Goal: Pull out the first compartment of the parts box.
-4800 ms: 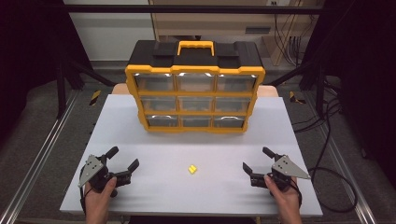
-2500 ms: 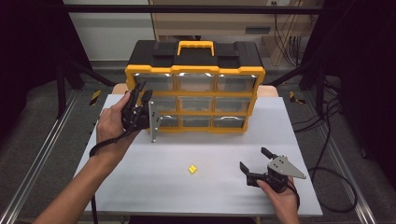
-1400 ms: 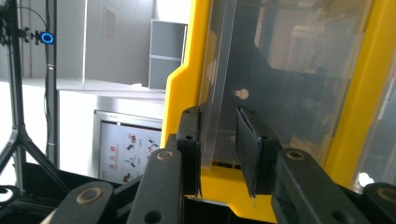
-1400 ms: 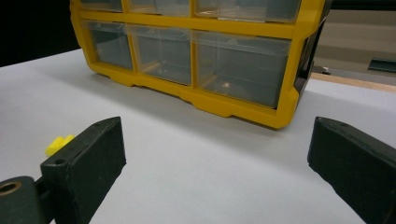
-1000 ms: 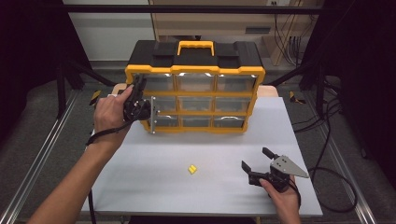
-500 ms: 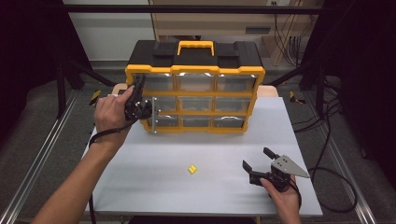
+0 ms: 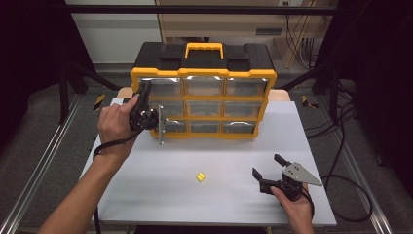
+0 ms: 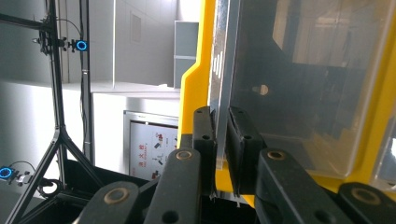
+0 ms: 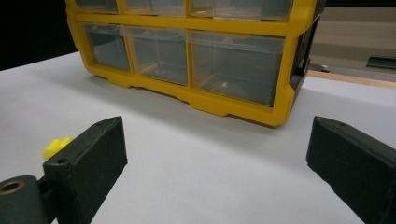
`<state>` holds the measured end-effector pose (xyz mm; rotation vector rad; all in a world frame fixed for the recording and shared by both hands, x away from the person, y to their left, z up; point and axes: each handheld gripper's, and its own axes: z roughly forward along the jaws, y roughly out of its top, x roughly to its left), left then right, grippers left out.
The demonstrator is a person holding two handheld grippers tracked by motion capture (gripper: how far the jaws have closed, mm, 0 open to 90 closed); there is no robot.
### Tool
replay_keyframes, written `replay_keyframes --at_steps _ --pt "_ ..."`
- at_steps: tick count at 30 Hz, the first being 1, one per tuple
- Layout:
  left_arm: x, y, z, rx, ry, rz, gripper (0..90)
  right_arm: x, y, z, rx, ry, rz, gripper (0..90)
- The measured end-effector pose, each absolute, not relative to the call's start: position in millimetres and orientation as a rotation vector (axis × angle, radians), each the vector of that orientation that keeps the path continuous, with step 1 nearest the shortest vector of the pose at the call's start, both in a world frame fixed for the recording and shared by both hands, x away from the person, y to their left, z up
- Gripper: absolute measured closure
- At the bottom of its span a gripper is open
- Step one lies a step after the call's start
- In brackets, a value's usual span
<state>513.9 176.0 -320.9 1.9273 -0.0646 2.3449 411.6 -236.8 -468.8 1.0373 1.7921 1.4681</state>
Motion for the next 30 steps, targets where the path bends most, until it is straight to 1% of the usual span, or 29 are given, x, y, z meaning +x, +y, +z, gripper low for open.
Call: replay_keyframes --at_steps 30 --pt "479.1 180.8 -323.3 1.895 -0.024 2.319 82.2 411.4 -235.2 -469.7 1.038 1.798 1.424 6.1"
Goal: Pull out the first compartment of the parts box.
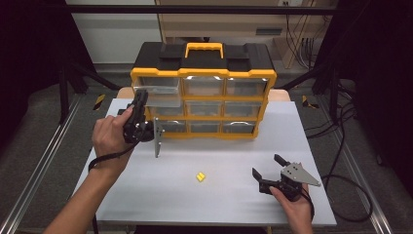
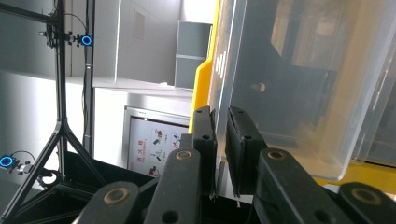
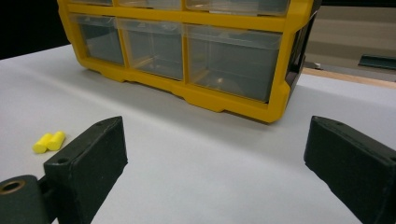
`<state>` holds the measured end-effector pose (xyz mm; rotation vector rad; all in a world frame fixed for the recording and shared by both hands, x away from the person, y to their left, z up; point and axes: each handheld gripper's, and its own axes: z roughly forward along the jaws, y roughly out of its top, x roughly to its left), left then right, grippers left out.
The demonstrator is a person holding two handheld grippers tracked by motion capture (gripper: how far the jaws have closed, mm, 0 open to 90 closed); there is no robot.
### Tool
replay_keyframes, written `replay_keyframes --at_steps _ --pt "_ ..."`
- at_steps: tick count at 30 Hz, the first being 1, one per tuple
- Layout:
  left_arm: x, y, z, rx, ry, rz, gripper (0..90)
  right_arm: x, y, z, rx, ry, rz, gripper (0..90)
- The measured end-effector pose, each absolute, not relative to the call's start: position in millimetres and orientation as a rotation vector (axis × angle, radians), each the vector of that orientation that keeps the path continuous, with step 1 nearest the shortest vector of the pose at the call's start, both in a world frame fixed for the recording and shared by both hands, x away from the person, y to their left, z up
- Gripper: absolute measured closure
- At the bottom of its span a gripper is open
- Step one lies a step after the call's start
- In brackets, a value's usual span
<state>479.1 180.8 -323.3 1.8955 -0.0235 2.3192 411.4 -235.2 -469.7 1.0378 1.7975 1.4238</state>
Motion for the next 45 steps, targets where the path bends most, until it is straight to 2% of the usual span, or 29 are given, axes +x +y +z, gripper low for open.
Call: replay_keyframes --at_steps 45 --pt "440.3 179.9 -324.0 1.873 0.003 2.302 81.4 411.3 -233.6 -470.5 1.043 1.810 1.422 5.4"
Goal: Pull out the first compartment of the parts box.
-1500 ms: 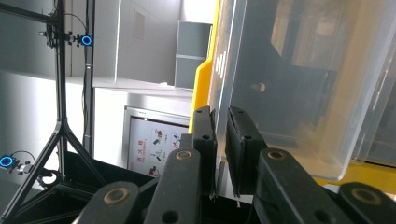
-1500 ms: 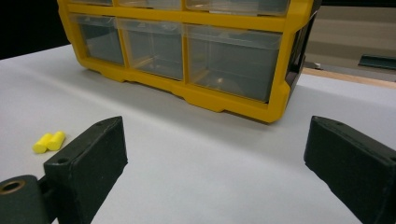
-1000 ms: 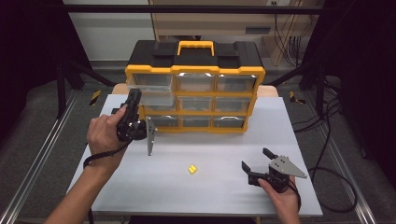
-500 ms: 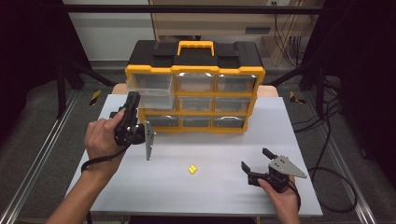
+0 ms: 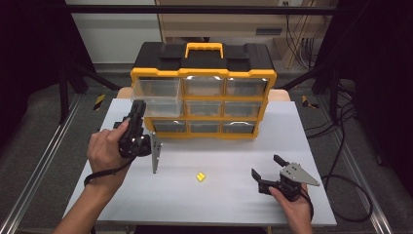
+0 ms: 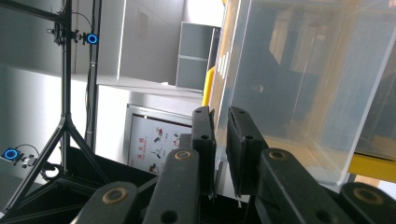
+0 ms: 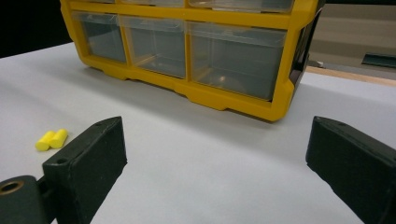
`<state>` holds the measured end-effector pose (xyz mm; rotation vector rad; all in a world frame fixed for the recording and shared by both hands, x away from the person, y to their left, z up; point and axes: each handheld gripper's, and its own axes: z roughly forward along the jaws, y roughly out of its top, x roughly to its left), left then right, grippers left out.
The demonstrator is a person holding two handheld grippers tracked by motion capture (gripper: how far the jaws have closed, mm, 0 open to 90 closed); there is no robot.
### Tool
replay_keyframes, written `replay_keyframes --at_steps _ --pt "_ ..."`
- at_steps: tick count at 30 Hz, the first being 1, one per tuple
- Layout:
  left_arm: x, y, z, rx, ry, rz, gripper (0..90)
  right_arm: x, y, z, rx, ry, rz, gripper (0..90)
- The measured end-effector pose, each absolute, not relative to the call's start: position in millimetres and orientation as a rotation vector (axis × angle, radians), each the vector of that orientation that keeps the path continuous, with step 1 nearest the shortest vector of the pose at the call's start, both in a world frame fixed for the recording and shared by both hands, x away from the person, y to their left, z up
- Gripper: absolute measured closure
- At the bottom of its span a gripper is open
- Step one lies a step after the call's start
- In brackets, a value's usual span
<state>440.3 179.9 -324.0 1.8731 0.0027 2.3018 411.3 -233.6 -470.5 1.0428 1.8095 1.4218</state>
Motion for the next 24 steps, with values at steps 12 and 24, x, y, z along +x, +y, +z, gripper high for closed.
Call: replay_keyframes --at_steps 12,24 --pt "432.6 179.5 -326.5 1.865 0.018 2.291 81.1 411.5 -232.3 -470.9 1.032 1.819 1.418 5.3" --pt "430.9 177.2 -328.2 1.865 0.028 2.289 80.5 411.5 -231.8 -470.8 1.028 1.820 1.420 5.4"
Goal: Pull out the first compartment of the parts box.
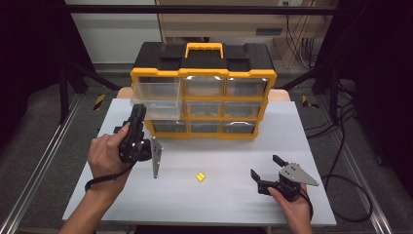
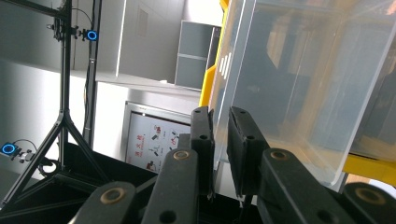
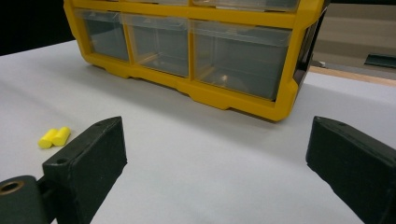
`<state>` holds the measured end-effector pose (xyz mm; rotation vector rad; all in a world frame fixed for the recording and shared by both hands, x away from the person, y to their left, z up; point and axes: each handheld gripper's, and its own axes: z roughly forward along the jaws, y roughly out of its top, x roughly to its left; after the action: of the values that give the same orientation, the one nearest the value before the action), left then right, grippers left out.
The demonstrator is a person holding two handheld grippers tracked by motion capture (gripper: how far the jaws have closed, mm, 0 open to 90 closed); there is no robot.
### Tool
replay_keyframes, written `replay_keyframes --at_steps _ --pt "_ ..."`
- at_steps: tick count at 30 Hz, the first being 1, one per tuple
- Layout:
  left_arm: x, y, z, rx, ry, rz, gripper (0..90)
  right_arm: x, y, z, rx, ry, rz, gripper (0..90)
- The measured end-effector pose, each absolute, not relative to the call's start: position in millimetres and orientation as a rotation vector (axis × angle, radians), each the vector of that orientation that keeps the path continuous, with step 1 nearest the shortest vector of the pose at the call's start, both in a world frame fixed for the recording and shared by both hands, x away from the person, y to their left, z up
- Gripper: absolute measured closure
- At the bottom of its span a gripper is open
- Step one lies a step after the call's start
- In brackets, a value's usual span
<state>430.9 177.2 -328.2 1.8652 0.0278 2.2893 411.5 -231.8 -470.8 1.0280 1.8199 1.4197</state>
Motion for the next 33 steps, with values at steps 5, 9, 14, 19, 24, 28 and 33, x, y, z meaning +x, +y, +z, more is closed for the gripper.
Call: replay_keyframes --at_steps 5,9,14,19,24,28,33 --pt "430.5 177.0 -328.9 1.862 0.034 2.288 80.5 411.1 -232.6 -470.3 1.026 1.817 1.424 5.4" --pt "430.4 176.9 -329.3 1.859 0.039 2.287 80.4 411.4 -232.5 -470.4 1.025 1.819 1.422 5.4" --pt "430.0 177.0 -329.1 1.862 0.042 2.287 80.3 411.4 -232.6 -470.4 1.026 1.819 1.421 5.3" --pt "430.0 176.6 -328.9 1.861 0.050 2.281 80.2 411.2 -232.2 -470.4 1.024 1.820 1.417 5.3" --pt "429.9 176.4 -328.8 1.859 0.058 2.276 80.1 411.1 -232.5 -470.2 1.027 1.820 1.422 5.3" --pt "429.5 176.6 -328.3 1.861 0.065 2.270 79.9 411.2 -232.5 -470.3 1.026 1.820 1.422 5.3" --pt "429.3 176.3 -328.0 1.860 0.077 2.263 79.6 411.2 -232.4 -470.3 1.028 1.820 1.419 5.3"
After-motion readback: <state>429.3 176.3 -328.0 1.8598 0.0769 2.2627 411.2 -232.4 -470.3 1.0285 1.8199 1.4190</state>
